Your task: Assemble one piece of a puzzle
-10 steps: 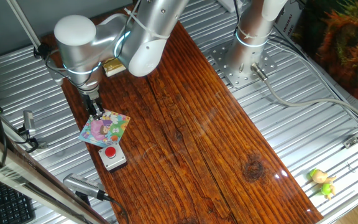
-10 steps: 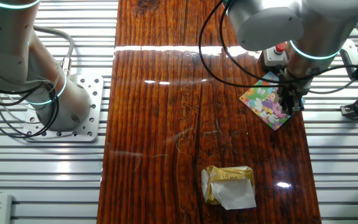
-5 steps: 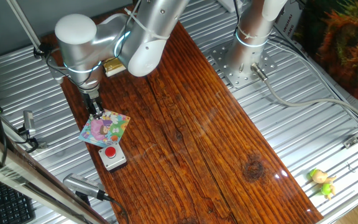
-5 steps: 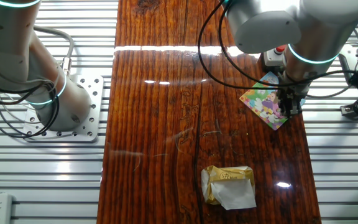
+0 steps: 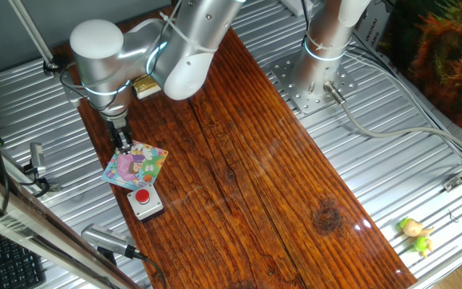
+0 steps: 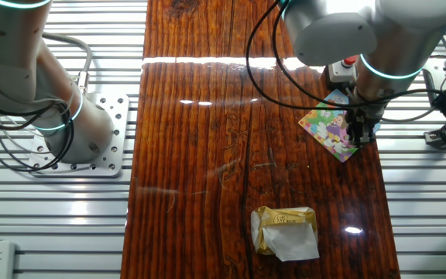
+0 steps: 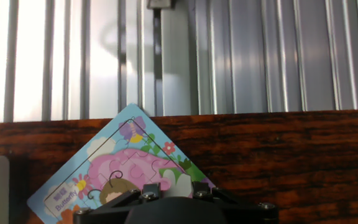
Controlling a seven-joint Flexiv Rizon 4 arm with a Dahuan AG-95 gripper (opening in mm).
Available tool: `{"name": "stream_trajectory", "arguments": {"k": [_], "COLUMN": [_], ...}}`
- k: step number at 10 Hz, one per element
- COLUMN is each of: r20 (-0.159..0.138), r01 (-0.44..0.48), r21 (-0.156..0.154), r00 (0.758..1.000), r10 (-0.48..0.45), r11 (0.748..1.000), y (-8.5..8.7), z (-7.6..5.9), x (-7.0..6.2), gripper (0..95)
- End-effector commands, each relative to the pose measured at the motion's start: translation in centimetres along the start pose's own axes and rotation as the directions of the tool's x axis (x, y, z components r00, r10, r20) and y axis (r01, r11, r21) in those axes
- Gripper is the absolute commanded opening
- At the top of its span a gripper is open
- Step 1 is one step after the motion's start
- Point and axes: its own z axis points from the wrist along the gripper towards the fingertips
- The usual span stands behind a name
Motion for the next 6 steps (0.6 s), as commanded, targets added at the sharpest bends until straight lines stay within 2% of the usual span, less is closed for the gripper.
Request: {"name": "stream_trajectory", "arguments": {"k": [1, 6], "r20": [0.0, 0.002], "r01": [-0.023, -0.074], "r21": [0.005, 0.011], "r00": [1.0, 0.997], "r10": [0.023, 0.074], "r11": [1.0, 0.997], "y": [-0.1, -1.3], "z": [0.0, 0.1], "x": [0.0, 0.9], "gripper": [0.0, 0.0]}}
